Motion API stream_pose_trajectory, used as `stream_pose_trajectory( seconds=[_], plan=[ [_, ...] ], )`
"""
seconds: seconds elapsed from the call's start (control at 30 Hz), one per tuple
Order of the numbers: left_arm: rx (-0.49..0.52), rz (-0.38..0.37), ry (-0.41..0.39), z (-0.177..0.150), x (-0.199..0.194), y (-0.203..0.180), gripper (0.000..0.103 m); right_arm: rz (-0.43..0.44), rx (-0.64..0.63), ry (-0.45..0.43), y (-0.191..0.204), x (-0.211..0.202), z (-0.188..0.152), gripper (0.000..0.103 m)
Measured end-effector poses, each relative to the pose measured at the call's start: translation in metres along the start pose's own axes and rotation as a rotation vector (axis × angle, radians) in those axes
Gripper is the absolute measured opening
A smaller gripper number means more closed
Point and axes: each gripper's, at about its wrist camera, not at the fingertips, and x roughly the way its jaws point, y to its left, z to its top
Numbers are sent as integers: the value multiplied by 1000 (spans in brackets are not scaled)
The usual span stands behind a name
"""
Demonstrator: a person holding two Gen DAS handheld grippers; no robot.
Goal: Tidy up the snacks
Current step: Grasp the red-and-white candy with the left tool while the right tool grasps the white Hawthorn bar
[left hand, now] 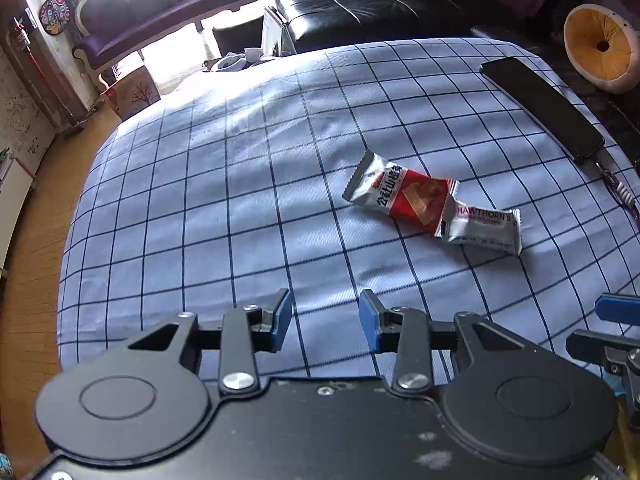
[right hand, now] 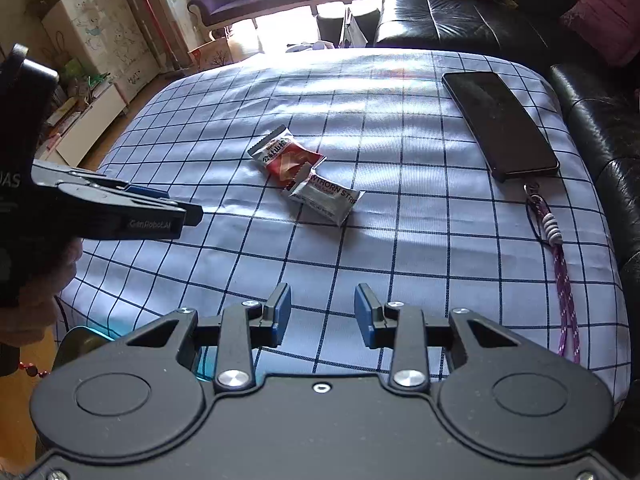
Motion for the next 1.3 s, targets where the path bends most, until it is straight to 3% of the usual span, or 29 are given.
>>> stream_pose_trajectory(
  seconds=[0.23,0.47,0.67,1.0,1.3],
  plan=[
    [-17,-39,-37,47,24,2,39,9,12,-12,-6,8,9,46],
    [-15,-29,-87,88,48,-11,39,21,26,-18,-10,17,15,46],
    [-7,-13,-32,112,77,-24,40,28,25,-25,-10,21,17,46],
    [-7,46,2,79,61,-3,43,15,29,-51,-13,23,24,46],
    [-23,-15,40,25,38,15,41,10,5,-110,-8,27,40,46]
  ],
)
